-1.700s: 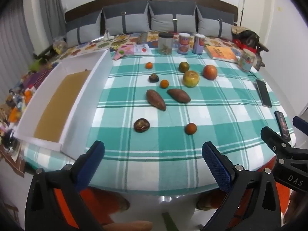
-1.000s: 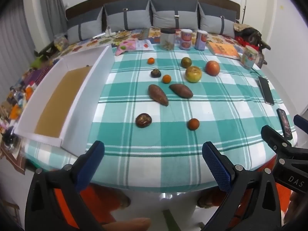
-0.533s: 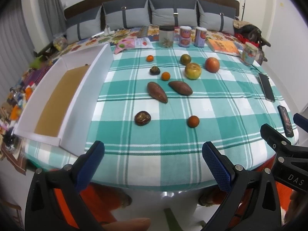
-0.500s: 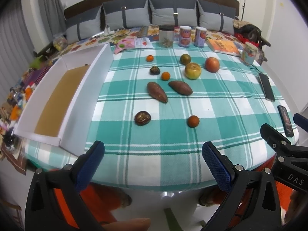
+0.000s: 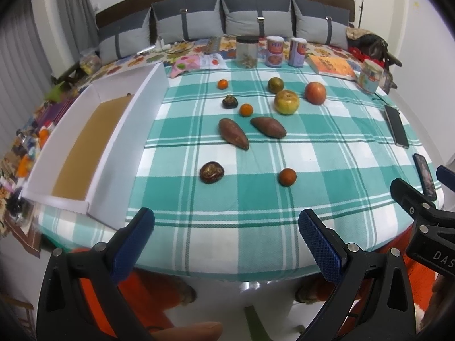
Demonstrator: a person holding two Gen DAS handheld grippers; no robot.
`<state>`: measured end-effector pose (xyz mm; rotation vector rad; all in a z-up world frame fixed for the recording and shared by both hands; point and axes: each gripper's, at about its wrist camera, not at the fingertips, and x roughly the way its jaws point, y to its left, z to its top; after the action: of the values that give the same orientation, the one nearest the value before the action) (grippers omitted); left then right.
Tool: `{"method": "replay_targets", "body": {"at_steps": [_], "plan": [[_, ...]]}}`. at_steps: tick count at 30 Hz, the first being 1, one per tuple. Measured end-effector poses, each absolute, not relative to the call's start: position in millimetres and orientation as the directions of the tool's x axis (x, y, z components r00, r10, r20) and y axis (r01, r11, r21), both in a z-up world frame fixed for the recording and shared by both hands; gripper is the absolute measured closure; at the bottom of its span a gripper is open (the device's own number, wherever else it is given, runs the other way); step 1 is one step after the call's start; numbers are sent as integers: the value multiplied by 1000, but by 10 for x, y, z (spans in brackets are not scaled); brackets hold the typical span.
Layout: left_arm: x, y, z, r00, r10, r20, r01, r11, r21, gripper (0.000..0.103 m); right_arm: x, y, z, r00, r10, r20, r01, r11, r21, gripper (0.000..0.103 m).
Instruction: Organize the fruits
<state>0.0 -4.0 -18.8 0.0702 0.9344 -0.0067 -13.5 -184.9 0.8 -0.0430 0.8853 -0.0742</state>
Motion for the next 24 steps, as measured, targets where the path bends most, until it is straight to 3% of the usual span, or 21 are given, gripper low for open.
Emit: {"method": "replay_targets", "body": {"at_steps": [7,11,13,19,24], "plan": [[-6,-52,-194,592,13,-806,44,998,49,1,-195,-1898,22,634,-42,-772,-15,998,-67,0],[-14,-41,-202,593,7,-805,47,998,43,1,-258,-1930,-11,598,-138,-790,-115,960,-256,0],[6,-48,-227,586,1,-810,43,999,33,1,-271,-1996,18,604,-162,-780,-103,955,-278,0],[39,-110,-341,598,4,-802,40,999,35,1,-195,-2141,-99,721,-44,-692,-9,997,-73,0],[71,-22,-546,570,11,-822,11,1000,21,1,-179,-2033,-453,770,11,-638,-28,999,-16,0]]}}
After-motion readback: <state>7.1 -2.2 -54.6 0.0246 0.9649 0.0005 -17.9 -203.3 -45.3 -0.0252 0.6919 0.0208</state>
